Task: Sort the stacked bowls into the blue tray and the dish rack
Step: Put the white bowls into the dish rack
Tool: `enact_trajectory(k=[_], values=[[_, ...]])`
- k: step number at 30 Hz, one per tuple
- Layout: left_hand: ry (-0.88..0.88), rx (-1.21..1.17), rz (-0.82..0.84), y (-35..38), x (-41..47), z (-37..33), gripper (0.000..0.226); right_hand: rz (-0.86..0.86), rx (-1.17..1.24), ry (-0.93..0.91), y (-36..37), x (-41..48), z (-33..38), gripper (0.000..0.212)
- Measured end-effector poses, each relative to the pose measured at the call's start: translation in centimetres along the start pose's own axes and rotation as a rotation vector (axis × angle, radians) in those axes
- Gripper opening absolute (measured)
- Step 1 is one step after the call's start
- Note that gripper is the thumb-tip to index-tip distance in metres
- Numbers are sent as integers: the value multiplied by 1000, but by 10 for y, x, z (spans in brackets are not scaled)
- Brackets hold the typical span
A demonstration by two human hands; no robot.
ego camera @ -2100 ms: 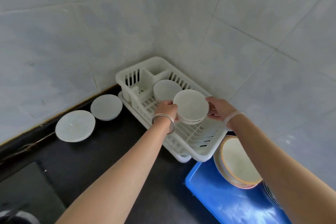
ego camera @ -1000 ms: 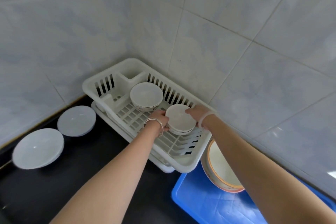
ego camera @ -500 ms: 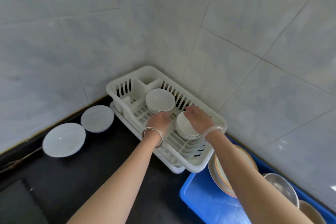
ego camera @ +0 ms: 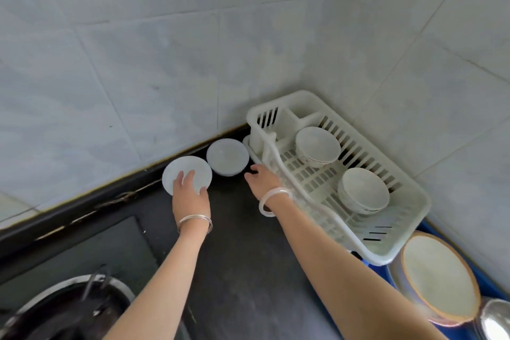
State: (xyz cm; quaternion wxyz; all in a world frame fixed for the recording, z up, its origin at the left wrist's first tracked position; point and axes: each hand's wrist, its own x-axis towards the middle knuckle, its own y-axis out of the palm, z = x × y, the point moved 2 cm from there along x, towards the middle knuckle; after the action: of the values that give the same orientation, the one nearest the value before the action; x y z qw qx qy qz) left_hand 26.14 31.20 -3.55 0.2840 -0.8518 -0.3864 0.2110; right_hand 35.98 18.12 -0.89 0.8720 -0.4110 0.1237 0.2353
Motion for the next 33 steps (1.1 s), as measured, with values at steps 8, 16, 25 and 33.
enact_trajectory(k=[8, 16, 25, 33], values=[[-143, -138, -25, -11, 27, 50, 57, -15, 262, 219, 44, 56, -2, 56], [-273, -478, 5, -7, 30, 59, 63, -50, 900, 395, 54, 70, 4, 42], [-303, -591, 34, -7, 38, 65, 55, -95, 848, 201, 33, 43, 18, 39], [-564, -987, 45, -17, 45, 55, 35, -5, 532, 103, 46, 35, 50, 15]])
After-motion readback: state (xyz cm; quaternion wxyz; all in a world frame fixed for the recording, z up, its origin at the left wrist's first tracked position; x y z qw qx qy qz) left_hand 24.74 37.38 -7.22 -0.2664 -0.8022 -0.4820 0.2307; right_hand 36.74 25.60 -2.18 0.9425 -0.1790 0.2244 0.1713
